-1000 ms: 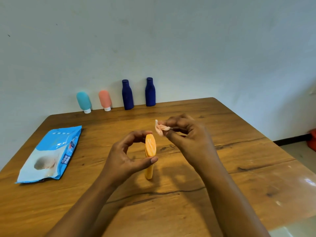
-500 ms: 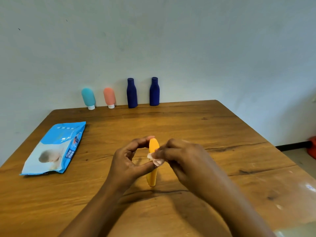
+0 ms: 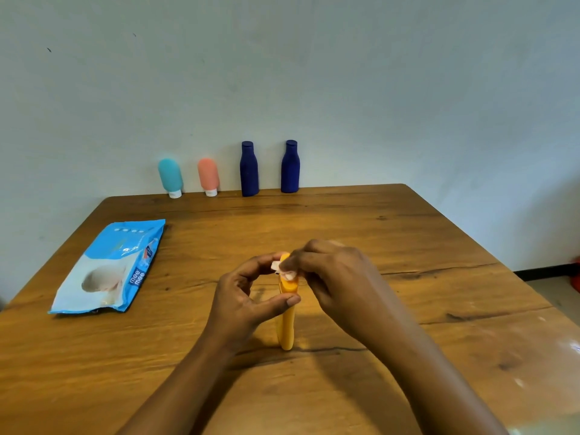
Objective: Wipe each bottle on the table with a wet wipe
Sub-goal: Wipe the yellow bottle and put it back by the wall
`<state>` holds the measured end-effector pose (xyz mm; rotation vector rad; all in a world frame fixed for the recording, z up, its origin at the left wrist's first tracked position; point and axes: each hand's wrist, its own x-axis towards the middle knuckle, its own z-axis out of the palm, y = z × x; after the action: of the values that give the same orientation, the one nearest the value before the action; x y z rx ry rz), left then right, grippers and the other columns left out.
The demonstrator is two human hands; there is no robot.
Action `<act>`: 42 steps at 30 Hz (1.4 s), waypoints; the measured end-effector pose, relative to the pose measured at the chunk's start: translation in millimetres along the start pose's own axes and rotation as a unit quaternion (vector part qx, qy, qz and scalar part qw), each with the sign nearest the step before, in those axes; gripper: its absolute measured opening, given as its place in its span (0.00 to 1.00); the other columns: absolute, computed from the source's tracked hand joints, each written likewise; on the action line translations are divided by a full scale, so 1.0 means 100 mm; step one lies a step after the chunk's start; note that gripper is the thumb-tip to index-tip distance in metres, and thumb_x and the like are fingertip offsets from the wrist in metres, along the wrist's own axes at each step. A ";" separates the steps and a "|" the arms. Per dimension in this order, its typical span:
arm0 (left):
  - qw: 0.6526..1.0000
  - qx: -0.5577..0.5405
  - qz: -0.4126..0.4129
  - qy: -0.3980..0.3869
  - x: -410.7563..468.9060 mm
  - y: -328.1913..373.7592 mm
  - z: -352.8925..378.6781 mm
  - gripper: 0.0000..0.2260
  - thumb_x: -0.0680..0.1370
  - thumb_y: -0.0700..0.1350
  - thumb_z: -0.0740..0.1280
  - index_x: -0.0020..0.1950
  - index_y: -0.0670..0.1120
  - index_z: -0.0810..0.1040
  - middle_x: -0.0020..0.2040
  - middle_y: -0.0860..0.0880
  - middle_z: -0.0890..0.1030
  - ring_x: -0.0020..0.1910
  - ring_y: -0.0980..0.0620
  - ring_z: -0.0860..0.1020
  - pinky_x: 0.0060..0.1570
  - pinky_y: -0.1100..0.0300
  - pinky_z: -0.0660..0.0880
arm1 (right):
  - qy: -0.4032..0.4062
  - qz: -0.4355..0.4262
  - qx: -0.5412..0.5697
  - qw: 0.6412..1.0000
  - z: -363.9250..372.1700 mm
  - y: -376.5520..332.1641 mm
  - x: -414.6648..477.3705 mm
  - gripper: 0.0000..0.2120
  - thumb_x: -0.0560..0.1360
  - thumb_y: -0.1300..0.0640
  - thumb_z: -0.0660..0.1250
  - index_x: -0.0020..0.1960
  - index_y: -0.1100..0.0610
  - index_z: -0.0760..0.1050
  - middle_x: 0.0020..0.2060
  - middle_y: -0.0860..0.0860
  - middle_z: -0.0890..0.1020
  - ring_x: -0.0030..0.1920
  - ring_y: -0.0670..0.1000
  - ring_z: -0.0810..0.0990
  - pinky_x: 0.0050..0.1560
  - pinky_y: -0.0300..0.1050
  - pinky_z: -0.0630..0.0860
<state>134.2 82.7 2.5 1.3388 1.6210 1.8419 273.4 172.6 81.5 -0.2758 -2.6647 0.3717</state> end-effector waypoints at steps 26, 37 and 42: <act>1.000 0.005 -0.015 -0.024 0.01 -0.04 -0.04 0.30 0.59 0.59 0.78 0.55 0.46 0.80 0.53 0.48 0.83 0.56 0.50 0.79 0.55 0.63 0.74 | 0.074 0.075 0.056 0.993 -0.19 -0.04 0.11 0.15 0.77 0.61 0.63 0.61 0.49 0.75 0.54 0.42 0.76 0.50 0.38 0.73 0.50 0.29 0.70; 0.999 -0.010 -0.003 -0.043 0.05 -0.03 -0.08 0.26 0.58 0.54 0.78 0.54 0.50 0.80 0.51 0.49 0.83 0.53 0.53 0.80 0.52 0.64 0.74 | -0.040 0.029 0.046 0.998 -0.24 -0.18 -0.19 0.14 0.77 0.60 0.63 0.58 0.47 0.77 0.50 0.39 0.76 0.49 0.38 0.73 0.50 0.31 0.72; 0.997 -0.018 -0.040 -0.058 0.05 -0.05 -0.14 0.32 0.56 0.61 0.78 0.56 0.49 0.81 0.55 0.47 0.83 0.58 0.52 0.78 0.54 0.64 0.73 | 0.084 0.116 0.065 0.988 -0.27 0.03 0.12 0.14 0.77 0.61 0.62 0.60 0.48 0.75 0.51 0.38 0.74 0.45 0.33 0.71 0.48 0.22 0.67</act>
<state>118.5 80.0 1.9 1.3196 1.5527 1.7055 275.0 184.5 108.9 -0.5522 -2.4358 0.5662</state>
